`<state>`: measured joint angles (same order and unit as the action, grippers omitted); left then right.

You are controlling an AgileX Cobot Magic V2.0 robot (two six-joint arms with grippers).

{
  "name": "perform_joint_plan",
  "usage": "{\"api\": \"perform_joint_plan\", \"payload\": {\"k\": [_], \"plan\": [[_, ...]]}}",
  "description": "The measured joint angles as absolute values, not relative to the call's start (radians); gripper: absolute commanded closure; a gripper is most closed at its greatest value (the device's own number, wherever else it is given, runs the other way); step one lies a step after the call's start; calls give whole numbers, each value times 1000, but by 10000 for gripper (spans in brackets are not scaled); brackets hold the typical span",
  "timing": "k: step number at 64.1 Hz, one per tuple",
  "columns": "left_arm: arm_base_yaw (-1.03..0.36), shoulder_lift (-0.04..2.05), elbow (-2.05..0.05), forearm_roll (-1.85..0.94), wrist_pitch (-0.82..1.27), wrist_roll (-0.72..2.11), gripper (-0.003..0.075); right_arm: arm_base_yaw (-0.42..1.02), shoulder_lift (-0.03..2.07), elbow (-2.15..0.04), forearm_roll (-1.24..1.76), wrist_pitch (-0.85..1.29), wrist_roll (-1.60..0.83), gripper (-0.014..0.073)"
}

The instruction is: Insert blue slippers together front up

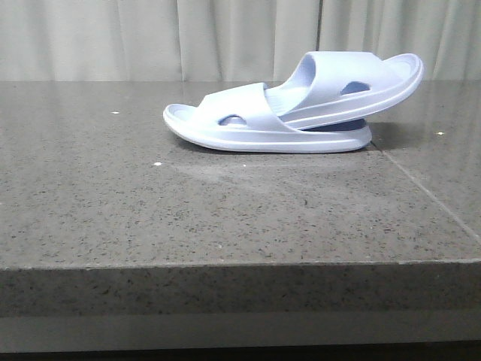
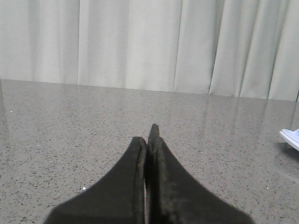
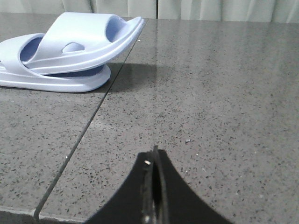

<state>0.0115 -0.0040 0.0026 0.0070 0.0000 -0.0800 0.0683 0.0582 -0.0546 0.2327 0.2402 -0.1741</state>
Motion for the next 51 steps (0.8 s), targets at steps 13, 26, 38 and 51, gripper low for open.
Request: {"api": "perform_joint_plan", "payload": {"k": [13,26,38,51], "plan": [[12,-4,3,7,0,-80,741,68,-9,26,260,187,-176,662],[12,-4,3,7,0,-80,741,68,-10,26,266,147,-176,662],[12,-4,3,7,0,-80,741,68,-10,26,116,121,-44,662],[12,-4,3,7,0,-80,741,68,-10,26,72,104,27,662]]}}
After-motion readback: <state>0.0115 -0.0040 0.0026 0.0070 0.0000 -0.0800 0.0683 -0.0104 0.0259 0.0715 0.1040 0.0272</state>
